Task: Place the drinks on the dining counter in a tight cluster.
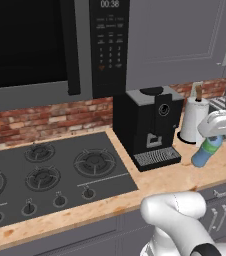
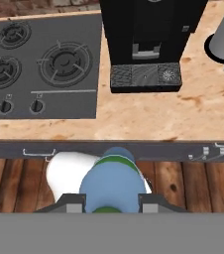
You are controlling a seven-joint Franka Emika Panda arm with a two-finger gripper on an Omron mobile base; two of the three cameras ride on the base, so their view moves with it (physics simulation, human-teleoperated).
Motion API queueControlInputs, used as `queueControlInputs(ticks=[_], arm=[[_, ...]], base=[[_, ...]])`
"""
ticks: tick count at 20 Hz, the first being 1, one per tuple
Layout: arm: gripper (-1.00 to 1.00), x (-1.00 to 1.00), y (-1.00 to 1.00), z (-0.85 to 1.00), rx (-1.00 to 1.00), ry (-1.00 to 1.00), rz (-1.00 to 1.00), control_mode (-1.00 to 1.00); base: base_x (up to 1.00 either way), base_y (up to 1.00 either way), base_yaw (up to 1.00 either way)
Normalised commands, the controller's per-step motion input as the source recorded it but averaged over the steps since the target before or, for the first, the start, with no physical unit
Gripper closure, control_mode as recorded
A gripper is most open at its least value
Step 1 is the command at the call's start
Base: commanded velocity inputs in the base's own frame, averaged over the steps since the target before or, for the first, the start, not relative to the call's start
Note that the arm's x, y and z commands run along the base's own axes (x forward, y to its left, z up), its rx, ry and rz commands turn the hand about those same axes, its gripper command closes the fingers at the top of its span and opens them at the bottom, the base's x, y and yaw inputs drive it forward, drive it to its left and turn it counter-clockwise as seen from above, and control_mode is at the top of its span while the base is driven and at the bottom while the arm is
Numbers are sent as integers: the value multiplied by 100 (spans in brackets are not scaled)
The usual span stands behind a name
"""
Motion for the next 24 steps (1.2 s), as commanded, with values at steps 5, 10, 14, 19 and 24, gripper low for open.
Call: queueControlInputs(ticks=[5, 10, 14, 19, 24], arm=[[100, -8, -1, 0, 0, 0, -1, 100], [100, 0, 0, 0, 0, 0, 0, 100], [100, 0, 0, 0, 0, 0, 0, 100], [100, 0, 0, 0, 0, 0, 0, 100], [100, 0, 0, 0, 0, 0, 0, 100]], base=[[-21, -10, -4], [-79, -32, -16], [-92, -46, -24], [-40, -29, -56], [0, -35, -83]])
